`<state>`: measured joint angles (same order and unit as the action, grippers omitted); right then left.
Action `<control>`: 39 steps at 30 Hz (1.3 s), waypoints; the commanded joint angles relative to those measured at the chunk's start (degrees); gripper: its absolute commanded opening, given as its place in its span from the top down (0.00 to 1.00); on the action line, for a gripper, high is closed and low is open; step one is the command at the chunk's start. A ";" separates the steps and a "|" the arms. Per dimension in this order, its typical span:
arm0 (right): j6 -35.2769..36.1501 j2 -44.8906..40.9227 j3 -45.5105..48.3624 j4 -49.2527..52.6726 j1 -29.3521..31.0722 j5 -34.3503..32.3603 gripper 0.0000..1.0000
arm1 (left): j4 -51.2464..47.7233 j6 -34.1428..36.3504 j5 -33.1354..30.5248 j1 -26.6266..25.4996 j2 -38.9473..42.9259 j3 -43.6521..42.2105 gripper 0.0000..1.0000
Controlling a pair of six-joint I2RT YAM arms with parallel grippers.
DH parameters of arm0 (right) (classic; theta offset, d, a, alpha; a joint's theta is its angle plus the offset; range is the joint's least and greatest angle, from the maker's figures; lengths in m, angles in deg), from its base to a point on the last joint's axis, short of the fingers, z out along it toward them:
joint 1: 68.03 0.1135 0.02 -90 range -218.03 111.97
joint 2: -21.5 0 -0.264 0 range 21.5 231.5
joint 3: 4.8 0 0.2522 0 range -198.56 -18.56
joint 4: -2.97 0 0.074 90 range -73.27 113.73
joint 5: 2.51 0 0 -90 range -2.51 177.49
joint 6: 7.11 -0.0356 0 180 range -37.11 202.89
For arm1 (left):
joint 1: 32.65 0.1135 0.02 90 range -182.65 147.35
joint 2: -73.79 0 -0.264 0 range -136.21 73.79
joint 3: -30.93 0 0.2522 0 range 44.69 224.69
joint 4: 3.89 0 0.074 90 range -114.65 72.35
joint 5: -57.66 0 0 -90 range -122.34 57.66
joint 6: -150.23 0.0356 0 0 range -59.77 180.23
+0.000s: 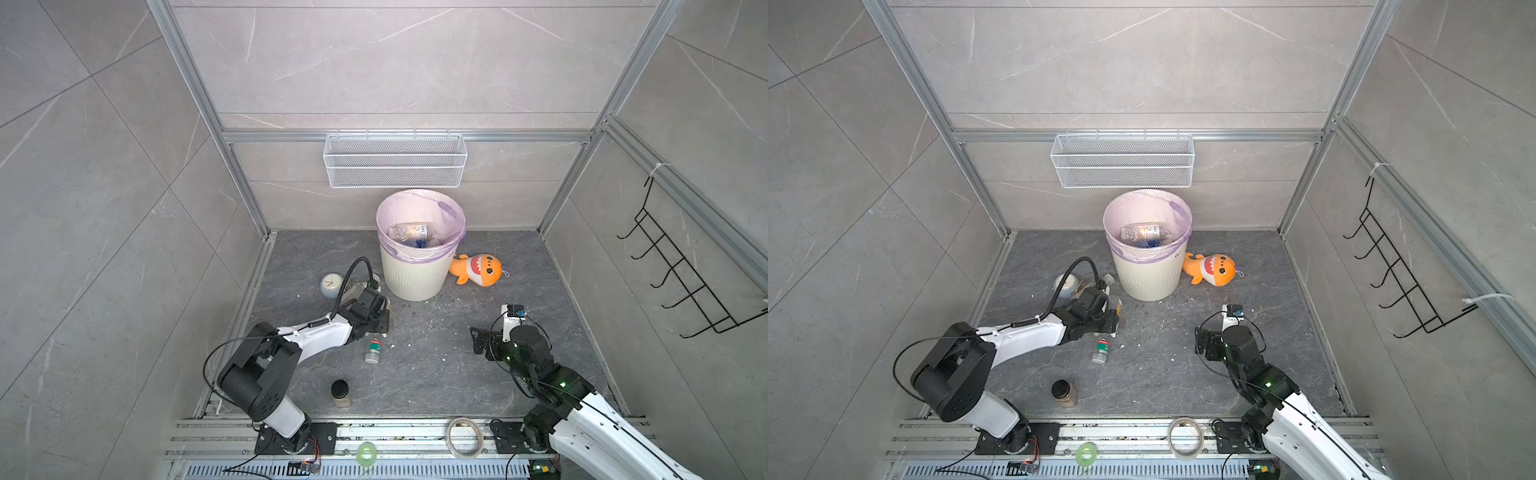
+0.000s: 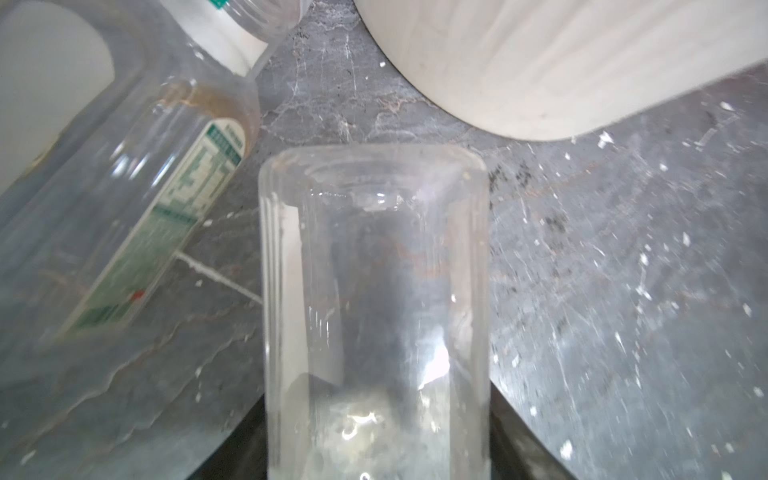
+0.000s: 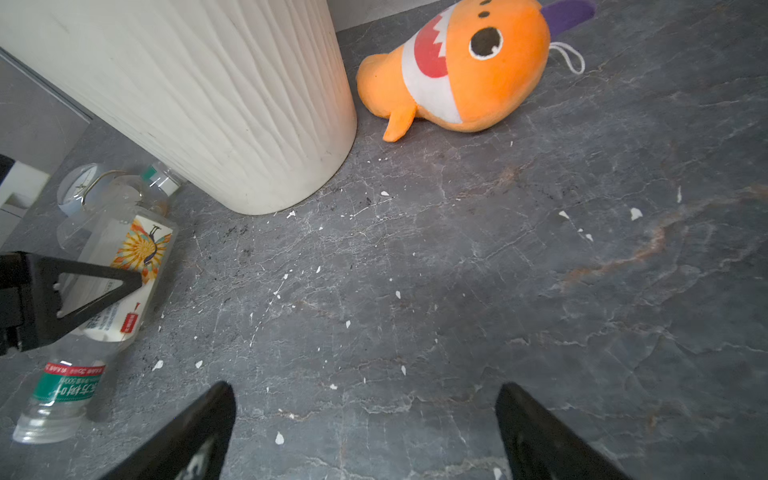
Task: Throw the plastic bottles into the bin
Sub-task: 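Close the left gripper on the clear bottle and lift it, then carry the bottle with the left gripper over the bin and release it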
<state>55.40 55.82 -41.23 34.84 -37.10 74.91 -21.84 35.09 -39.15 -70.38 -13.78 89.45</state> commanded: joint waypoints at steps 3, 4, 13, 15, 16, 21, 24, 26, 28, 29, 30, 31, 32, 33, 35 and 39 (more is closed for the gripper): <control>-0.77 0.35 0.79 -0.94 0.09 0.32 0.01 | 7.09 4.21 3.81 -0.23 7.79 -4.64 0.42; -0.73 0.44 0.78 -0.97 0.09 0.36 0.01 | 7.58 4.55 4.20 -0.20 8.80 -5.48 0.42; -0.70 1.23 0.45 -1.03 0.09 0.47 0.01 | 11.77 7.12 5.65 -0.31 20.53 -13.25 0.40; -0.70 1.46 0.43 -1.10 0.09 0.53 0.01 | 12.39 7.55 6.08 -0.28 24.27 -14.69 0.40; -0.69 1.59 0.34 -1.08 0.09 0.54 0.01 | 12.60 7.65 6.36 -0.30 26.14 -15.38 0.39; -0.63 1.84 0.19 -1.12 0.20 0.54 0.01 | 9.53 8.83 6.43 -0.30 34.49 -15.01 0.39; -0.60 1.77 0.29 -1.19 0.18 0.54 0.01 | 6.99 9.35 6.93 -0.25 37.71 -12.72 0.39; -0.59 1.83 0.33 -1.20 0.20 0.54 0.01 | 5.98 9.69 7.42 -0.29 39.18 -10.81 0.38; -0.56 1.98 0.20 -1.22 0.18 0.63 0.01 | 5.66 10.00 8.23 -0.32 39.79 -8.26 0.38; -0.55 2.13 0.20 -1.22 0.22 0.63 0.01 | 5.55 10.41 8.55 -0.30 39.61 -6.37 0.38; -0.48 2.23 0.10 -1.23 0.20 0.63 0.01 | 5.57 10.75 8.80 -0.27 39.00 -4.39 0.38; -0.48 2.26 0.15 -1.26 0.29 0.69 0.01 | 5.52 11.07 9.25 -0.30 37.78 -1.59 0.38; -0.50 2.38 0.06 -1.30 0.26 0.71 0.01 | 5.32 11.55 9.56 -0.24 36.08 1.87 0.37; -0.50 2.33 0.03 -1.29 0.32 0.71 0.01 | 4.96 11.97 9.77 -0.27 34.24 5.25 0.37; -0.48 2.29 0.17 -1.27 0.31 0.69 0.01 | 4.21 13.29 11.34 -0.29 28.14 14.83 0.37; -0.51 1.73 0.33 -1.25 0.26 0.67 0.01 | 2.07 16.61 15.03 -0.24 12.95 36.66 0.37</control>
<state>55.40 58.14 -41.23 34.75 -37.03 75.15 -20.77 47.39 -27.98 -70.45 5.98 115.54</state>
